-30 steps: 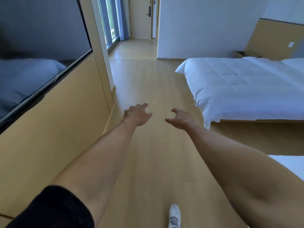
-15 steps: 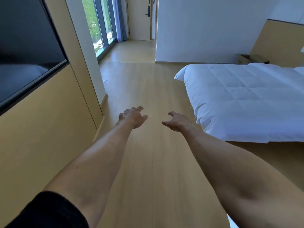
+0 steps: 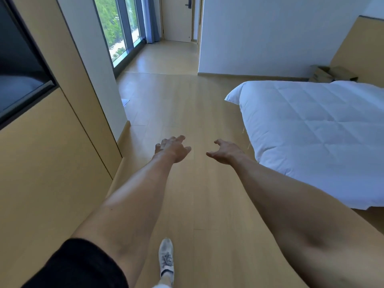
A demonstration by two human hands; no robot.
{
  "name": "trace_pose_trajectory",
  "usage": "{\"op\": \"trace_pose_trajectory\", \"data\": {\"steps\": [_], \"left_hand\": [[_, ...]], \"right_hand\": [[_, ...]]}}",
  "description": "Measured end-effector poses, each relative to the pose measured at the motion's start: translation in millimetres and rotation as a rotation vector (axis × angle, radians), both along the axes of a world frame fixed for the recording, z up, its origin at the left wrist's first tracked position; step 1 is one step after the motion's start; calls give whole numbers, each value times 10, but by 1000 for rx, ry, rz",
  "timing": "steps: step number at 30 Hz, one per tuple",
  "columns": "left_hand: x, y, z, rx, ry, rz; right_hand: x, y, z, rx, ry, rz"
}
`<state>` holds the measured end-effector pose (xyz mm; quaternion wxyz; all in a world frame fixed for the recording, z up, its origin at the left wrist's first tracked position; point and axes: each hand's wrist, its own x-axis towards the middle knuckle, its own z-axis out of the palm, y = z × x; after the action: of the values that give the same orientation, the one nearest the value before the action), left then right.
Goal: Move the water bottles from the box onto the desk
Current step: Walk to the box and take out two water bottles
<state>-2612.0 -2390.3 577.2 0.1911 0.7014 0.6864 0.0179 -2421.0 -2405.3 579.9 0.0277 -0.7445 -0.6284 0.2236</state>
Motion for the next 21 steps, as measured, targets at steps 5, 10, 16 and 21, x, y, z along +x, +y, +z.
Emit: {"op": "trace_pose_trajectory", "data": {"steps": [5,10,16,21], "left_hand": [[-133,1262,-38,-13,-4,-64],[-171,2469,36,-16,21,-128],[-14,3652,-32,-24,37,-206],[159,4650,-119,-21,40,-217]], "right_hand": [[-103,1140,-11,-30,-18,-57],[-118,2230,49,-19,-19,-98],[39,3339,-4,-47,-55,-145],[247,4328,-156,-53,-48,-144]]}}
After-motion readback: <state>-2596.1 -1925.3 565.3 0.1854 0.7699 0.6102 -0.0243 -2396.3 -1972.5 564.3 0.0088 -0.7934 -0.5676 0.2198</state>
